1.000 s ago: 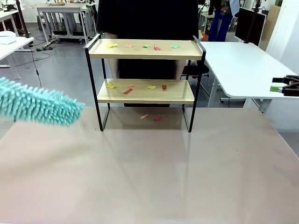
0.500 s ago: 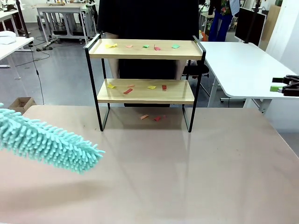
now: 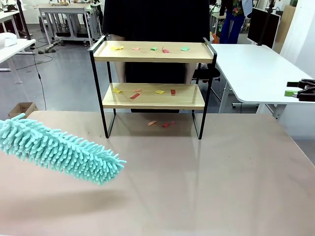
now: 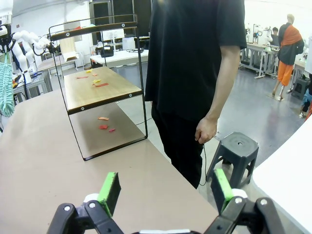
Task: Clean the shelf.
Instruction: Clean the specific section of the Shelf indicated by the human with the Duster.
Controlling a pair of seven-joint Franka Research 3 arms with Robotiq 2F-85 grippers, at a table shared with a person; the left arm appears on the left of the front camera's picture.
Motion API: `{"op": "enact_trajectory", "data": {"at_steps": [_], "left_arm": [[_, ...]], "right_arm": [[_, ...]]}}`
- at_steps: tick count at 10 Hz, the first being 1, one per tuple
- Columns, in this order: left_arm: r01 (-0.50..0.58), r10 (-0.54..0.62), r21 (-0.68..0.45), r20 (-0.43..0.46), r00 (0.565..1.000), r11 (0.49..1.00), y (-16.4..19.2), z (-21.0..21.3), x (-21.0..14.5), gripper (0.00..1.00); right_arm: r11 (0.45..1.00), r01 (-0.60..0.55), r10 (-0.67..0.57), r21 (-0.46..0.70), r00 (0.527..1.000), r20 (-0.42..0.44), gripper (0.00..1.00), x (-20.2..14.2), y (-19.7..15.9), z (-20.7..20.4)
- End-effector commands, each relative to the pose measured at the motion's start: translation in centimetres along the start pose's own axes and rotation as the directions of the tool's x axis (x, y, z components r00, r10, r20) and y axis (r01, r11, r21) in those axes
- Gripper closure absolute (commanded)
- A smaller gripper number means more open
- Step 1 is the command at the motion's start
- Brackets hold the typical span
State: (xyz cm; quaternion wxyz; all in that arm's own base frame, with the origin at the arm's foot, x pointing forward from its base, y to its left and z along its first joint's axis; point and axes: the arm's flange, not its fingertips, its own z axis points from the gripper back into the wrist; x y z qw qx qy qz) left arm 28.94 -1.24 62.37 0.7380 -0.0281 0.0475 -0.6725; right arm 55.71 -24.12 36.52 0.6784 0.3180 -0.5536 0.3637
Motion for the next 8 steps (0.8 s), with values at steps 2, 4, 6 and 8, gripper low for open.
{"op": "enact_trajectory", "data": {"at_steps": [2,4,6,8], "left_arm": [[-0.006,0.007,0.003,-0.013,1.000,1.000,-0.54,0.46,-0.60,0.87],[-0.006,0.007,0.003,-0.013,1.000,1.000,-0.54,0.46,-0.60,0.87],[-0.006,0.007,0.003,-0.013,1.000,1.000,-0.54,0.46,-0.60,0.87],[-0.006,0.007,0.003,-0.013,1.000,1.000,-0.54,0.46,-0.60,0.87]], "right_arm": [[1.000,-0.004,0.004,0.001,1.000,0.002,0.00,0.27,0.01,-0.15],[1.000,-0.004,0.004,0.001,1.000,0.002,0.00,0.27,0.01,-0.15],[1.000,-0.004,0.004,0.001,1.000,0.002,0.00,0.27,0.01,-0.15],[1.000,-0.004,0.004,0.001,1.000,0.002,0.00,0.27,0.01,-0.15]]}}
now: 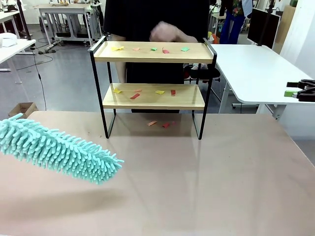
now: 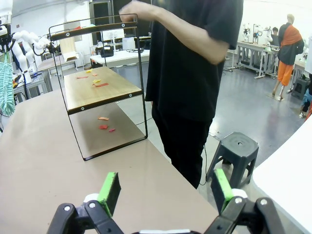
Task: Clean the shelf.
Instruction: Clean the specific section of the Shelf indicated by the human with the Duster.
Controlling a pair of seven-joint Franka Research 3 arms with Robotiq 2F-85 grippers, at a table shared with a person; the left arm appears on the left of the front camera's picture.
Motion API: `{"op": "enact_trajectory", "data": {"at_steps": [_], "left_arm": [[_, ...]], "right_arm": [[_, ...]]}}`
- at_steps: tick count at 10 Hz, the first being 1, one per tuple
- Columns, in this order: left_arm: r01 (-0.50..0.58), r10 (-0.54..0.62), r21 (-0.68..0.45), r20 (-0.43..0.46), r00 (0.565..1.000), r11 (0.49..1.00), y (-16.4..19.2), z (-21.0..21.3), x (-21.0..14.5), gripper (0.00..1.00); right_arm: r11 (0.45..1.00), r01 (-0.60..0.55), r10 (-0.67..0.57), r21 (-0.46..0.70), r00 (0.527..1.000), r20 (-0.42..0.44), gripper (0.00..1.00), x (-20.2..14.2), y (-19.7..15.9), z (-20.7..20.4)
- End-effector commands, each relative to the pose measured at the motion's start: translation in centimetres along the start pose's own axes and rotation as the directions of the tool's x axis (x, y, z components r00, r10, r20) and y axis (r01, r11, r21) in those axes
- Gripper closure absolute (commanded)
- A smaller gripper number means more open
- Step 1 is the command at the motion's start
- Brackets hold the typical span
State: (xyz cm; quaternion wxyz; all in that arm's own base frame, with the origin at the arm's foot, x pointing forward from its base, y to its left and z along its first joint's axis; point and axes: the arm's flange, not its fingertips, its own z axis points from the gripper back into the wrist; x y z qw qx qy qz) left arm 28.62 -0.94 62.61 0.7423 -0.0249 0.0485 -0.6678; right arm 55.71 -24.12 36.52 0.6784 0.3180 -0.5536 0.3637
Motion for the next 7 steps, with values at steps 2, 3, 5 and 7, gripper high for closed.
{"op": "enact_trajectory", "data": {"at_steps": [2,3,5,7], "left_arm": [[0.007,-0.007,0.000,-0.007,1.000,1.000,-0.21,0.26,-0.27,0.87],[0.007,-0.007,0.000,-0.007,1.000,1.000,-0.21,0.26,-0.27,0.87],[0.007,-0.007,0.000,-0.007,1.000,1.000,-0.21,0.26,-0.27,0.87],[0.007,-0.007,0.000,-0.007,1.000,1.000,-0.21,0.26,-0.27,0.87]], "right_arm": [[1.000,-0.004,0.004,0.001,1.000,0.002,0.00,0.27,0.01,-0.15],[1.000,-0.004,0.004,0.001,1.000,0.002,0.00,0.27,0.01,-0.15],[1.000,-0.004,0.004,0.001,1.000,0.002,0.00,0.27,0.01,-0.15],[1.000,-0.004,0.004,0.001,1.000,0.002,0.00,0.27,0.01,-0.15]]}}
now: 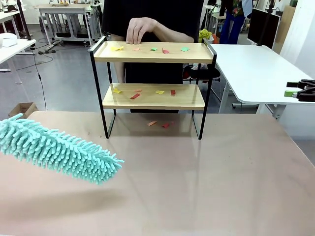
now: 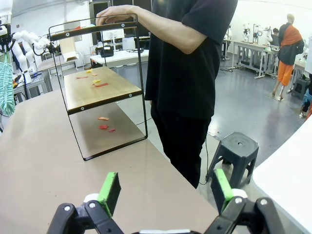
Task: Clean the shelf.
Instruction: Clean the specific section of the Shelf indicated by the human with the Duster.
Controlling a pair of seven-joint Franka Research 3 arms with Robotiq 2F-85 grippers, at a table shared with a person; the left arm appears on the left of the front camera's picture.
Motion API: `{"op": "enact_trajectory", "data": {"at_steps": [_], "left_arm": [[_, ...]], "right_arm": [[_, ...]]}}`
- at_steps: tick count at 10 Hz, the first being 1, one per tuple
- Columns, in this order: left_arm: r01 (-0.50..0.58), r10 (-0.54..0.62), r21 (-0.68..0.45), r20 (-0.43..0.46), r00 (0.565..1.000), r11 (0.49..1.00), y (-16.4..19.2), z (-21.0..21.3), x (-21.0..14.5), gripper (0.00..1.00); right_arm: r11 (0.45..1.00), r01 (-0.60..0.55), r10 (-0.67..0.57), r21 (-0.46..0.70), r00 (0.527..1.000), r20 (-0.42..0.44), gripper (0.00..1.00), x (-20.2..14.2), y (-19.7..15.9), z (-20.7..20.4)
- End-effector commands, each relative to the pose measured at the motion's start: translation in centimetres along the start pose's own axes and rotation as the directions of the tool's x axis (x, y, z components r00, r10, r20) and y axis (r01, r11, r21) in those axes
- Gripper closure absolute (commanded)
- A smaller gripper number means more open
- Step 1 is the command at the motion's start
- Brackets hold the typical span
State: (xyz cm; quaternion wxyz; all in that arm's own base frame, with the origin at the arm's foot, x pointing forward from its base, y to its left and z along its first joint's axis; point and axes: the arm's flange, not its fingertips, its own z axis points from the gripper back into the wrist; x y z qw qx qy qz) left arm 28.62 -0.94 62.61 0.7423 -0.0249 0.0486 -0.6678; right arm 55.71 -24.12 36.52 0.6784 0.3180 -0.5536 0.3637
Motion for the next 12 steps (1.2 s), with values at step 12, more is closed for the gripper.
{"op": "enact_trajectory", "data": {"at_steps": [12], "left_arm": [[0.000,0.000,0.000,0.000,1.000,1.000,0.00,0.00,0.00,0.87]], "right_arm": [[1.000,-0.004,0.004,0.001,1.000,0.002,0.00,0.27,0.01,-0.15]]}}
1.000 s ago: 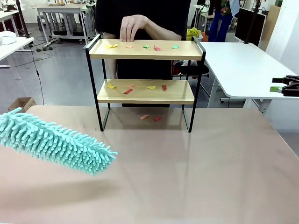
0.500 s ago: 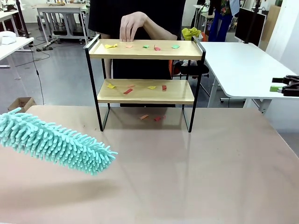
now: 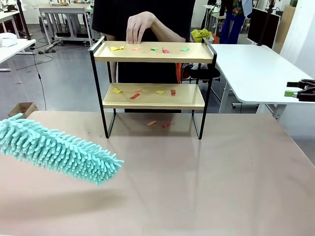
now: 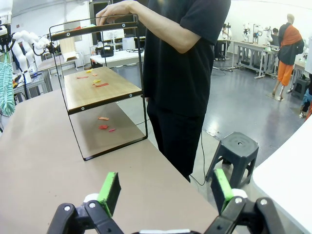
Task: Clean the shelf.
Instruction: Clean the specific section of the Shelf indicated by the human with the Duster.
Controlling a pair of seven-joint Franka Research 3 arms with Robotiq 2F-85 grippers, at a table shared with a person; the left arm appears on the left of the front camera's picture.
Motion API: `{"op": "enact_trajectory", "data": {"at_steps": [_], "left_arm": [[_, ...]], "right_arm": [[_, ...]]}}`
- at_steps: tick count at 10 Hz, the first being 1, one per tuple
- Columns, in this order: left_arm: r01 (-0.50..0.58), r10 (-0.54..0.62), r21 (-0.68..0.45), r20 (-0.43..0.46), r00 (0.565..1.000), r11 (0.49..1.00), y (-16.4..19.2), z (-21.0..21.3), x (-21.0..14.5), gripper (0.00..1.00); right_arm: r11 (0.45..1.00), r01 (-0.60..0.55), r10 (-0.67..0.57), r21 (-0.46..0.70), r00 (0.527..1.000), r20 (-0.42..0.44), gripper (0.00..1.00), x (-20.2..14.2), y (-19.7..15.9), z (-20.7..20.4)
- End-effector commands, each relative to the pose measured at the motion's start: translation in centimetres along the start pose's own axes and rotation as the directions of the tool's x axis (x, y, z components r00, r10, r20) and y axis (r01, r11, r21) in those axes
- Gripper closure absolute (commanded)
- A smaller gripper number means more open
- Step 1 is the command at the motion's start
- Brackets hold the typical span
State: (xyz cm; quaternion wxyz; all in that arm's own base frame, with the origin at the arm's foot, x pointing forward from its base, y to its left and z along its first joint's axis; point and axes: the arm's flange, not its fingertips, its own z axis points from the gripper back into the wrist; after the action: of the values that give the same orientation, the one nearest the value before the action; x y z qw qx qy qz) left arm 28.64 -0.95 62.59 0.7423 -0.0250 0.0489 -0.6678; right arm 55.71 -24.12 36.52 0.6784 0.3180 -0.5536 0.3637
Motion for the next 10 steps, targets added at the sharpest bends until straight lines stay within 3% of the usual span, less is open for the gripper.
{"op": "enact_trajectory", "data": {"at_steps": [1,3,6,10], "left_arm": [[0.039,-0.040,0.012,0.061,0.997,0.999,-0.9,1.0,0.3,0.87],[0.076,-0.078,0.016,0.242,0.967,0.997,-2.2,3.5,1.2,0.87],[0.006,0.013,-0.043,0.438,0.899,0.999,-5.1,10.0,4.6,0.87],[-0.300,0.316,-0.118,0.519,0.794,0.947,-9.8,19.0,13.2,0.87]], "right_arm": [[1.000,-0.004,0.004,0.001,1.000,0.002,0.00,0.3,0.0,-0.2],[1.000,-0.004,0.004,0.001,1.000,0.002,0.00,0.3,0.0,-0.2],[1.000,-0.004,0.004,0.001,1.000,0.002,0.00,0.3,0.0,-0.2],[1.000,-0.004,0.004,0.001,1.000,0.002,0.00,0.3,0.0,-0.2]]}}
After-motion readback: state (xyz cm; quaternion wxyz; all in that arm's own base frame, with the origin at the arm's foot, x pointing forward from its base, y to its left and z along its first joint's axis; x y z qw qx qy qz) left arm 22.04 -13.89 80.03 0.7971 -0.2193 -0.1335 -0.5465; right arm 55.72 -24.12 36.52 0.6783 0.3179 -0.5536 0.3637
